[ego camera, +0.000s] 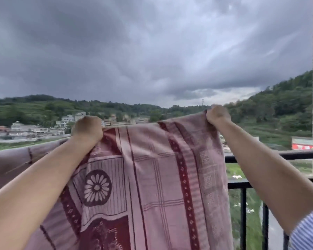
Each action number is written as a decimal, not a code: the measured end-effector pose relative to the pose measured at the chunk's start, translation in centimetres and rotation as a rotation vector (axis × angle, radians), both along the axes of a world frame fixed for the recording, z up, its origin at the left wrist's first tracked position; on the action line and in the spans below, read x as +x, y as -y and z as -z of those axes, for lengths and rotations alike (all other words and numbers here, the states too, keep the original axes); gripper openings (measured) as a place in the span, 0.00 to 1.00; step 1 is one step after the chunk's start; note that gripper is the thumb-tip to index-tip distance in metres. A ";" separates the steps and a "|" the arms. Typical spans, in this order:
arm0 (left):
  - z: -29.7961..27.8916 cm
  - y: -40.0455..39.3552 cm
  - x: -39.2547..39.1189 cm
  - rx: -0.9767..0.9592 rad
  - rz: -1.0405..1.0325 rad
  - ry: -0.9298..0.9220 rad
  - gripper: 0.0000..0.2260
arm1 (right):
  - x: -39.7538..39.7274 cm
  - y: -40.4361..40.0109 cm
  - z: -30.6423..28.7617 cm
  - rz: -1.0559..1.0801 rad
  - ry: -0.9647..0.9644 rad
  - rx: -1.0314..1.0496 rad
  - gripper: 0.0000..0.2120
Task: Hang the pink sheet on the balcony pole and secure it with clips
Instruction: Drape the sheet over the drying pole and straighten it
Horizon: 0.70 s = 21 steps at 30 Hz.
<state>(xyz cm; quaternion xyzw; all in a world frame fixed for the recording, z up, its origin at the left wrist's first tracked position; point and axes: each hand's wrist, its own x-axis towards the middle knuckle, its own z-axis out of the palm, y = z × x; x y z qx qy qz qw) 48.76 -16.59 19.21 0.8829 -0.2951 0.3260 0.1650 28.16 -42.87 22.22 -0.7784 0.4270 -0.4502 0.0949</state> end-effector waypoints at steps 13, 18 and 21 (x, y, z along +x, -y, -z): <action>8.1 3.8 -13.4 -0.081 0.571 0.234 0.10 | -6.6 -2.3 13.0 -0.993 -0.009 0.176 0.21; 8.8 4.3 -13.8 -0.036 0.465 0.314 0.12 | -6.1 -2.7 13.7 -0.801 -0.004 -0.172 0.07; 10.1 4.8 -14.0 0.023 0.338 0.389 0.16 | -5.5 -0.2 13.2 -0.641 0.106 -0.199 0.10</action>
